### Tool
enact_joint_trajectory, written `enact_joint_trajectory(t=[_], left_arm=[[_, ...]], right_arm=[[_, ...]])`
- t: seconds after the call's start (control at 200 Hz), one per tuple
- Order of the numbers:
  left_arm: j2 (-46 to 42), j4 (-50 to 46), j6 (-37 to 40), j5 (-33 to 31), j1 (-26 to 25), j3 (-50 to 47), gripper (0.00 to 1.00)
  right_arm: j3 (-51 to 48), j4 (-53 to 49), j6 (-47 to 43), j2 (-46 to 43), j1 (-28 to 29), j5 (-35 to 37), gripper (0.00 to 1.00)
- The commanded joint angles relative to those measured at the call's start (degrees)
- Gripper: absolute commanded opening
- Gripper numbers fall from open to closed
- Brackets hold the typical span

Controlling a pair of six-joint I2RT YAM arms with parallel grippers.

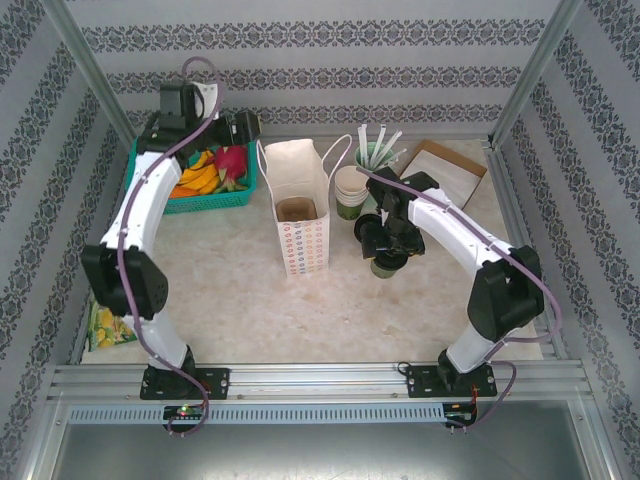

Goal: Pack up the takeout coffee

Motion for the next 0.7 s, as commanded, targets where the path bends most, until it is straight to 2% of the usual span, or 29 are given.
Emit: enact_joint_trajectory(t=[0.0,0.14,0.39,0.6,0.694], left_arm=[[4.49,-11.86,12.39,8.87,-0.61,7.60,0.90],[9.94,-16.09,22.70,12.15,-2.01,13.57,0.89],[18.02,-22.19,29.67,18.49,-2.60,23.79,0.81],[21.28,-25.99,33.89,15.98,-3.80,27.54,0.61],[21.10,-25.79,33.43,15.89,-3.80,27.63,0.44]], right_arm=[[-0.81,-1.18,-0.59,-2.07,0.55,0.42,0.69],[-0.99,-1.01,-0.53,-2.87,0.83,0.28,0.69],[-1.34,-1.44,-0.33,-3.60,1.38,0.49,0.69],[-0.61,-3.14,0.15,-5.74,1.70,0.69,0.68],[-0.22,-4.87,0.29,-7.67,1.88,-0.02,0.68]])
